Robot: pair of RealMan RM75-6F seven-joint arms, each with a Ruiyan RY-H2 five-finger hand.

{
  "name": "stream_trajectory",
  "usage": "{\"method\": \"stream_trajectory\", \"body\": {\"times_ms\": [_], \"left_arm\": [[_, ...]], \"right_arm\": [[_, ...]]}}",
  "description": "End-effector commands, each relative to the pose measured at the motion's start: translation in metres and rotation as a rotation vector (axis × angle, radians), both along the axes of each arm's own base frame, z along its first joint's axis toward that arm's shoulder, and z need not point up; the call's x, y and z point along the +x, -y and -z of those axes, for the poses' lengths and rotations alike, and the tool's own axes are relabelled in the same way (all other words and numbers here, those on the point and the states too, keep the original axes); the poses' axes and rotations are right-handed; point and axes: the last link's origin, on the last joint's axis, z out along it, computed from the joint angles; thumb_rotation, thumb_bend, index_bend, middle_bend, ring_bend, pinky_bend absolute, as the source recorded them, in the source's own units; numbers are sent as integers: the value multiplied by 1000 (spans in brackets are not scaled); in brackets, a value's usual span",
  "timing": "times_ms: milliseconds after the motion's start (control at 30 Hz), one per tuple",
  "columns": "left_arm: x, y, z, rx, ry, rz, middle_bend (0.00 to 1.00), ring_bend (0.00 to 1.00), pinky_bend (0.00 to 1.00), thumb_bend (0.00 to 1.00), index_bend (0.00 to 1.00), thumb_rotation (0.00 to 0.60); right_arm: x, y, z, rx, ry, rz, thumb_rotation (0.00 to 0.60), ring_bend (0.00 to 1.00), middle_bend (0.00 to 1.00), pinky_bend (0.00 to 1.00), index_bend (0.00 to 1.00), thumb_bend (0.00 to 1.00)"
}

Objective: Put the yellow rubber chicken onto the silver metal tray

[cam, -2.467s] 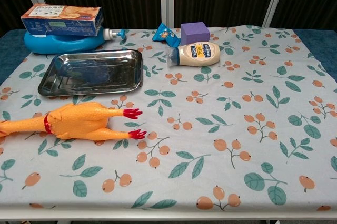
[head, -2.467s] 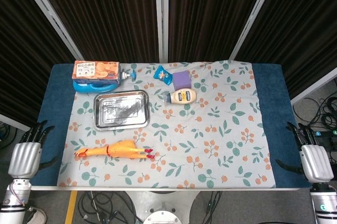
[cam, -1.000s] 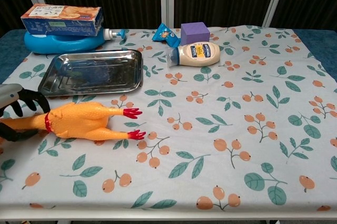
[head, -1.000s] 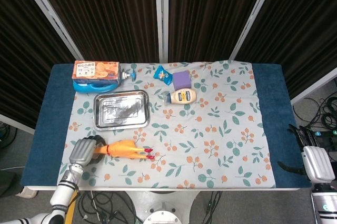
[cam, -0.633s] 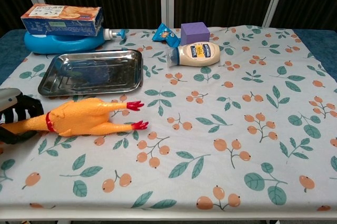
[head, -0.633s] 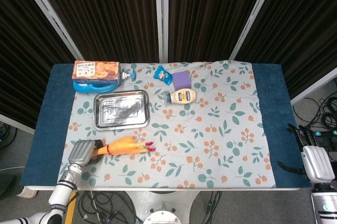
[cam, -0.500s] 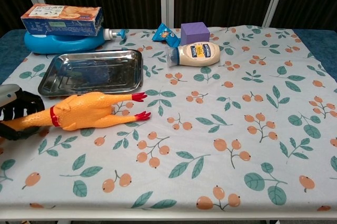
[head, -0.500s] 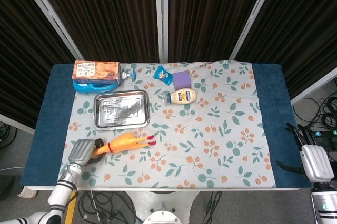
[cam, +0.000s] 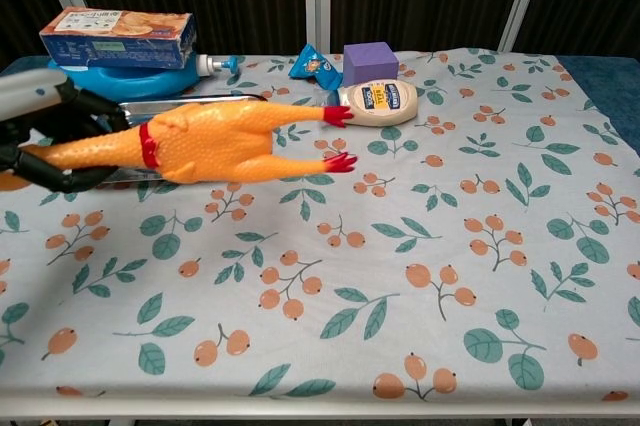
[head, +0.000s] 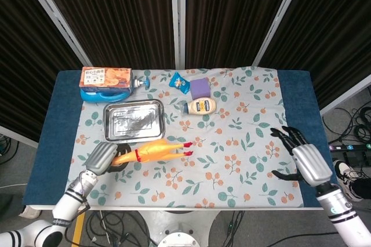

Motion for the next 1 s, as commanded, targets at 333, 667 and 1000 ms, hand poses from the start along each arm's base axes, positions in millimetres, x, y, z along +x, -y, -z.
{"method": "stream_trajectory", "body": {"times_ms": [333,667,1000], "left_arm": [[77,-23,8,15,-36,166,838,803,875,772,794,600],[99,-22,14,-9,-65,132,838,803,875,773,794,600],[107,-23,7,-32,-49,98,838,805,875,772,794,600]], "right_arm": [[113,53,48,190,44,-145,600,27,154,45,28,31],[165,68,93,223,-13,-171,600,27,177,48,32,84],[184,73,123,234,-34,-128,600,27,184,50,32,89]]}}
